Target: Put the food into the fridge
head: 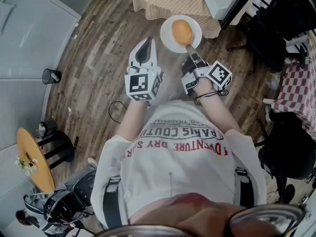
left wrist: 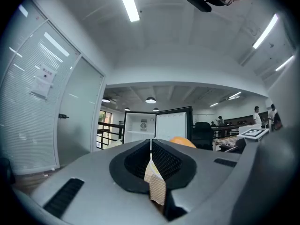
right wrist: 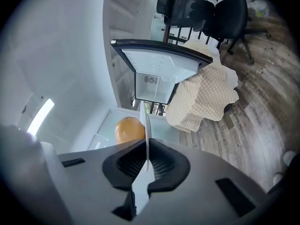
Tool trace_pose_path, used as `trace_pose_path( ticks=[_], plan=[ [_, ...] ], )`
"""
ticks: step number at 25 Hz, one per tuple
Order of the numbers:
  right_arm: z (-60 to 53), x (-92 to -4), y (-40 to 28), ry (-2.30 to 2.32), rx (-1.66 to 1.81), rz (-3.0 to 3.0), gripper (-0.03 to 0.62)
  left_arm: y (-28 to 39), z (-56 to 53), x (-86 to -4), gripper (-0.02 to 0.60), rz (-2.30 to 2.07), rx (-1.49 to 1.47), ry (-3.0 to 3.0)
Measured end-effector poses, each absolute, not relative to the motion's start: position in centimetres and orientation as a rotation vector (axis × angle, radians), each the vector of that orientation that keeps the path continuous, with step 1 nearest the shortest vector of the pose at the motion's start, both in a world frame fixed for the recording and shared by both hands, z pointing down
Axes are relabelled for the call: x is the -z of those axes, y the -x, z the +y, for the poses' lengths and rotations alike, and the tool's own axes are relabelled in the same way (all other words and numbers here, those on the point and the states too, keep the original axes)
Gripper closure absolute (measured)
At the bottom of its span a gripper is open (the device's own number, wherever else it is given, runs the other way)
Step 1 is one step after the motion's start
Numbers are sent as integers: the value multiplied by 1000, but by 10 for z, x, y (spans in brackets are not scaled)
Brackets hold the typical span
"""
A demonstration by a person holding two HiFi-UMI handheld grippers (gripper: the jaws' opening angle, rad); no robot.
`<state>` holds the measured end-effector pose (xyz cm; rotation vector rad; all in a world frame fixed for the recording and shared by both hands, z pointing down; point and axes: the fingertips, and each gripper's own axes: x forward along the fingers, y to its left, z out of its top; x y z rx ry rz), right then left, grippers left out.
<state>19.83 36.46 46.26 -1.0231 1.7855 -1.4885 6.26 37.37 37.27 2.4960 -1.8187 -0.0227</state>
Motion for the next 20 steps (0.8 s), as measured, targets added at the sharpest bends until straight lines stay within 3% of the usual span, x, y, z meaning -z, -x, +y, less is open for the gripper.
trace_pose_path(
  ticks=[11, 20],
  plan=[
    [344, -470, -204, 978, 1548, 1755, 560, -73, 361, -388, 554, -1816, 13, -2462],
    [283, -493, -173, 989, 1608, 1703, 560, -39, 298, -405, 554, -1811, -38, -2443]
  ],
)
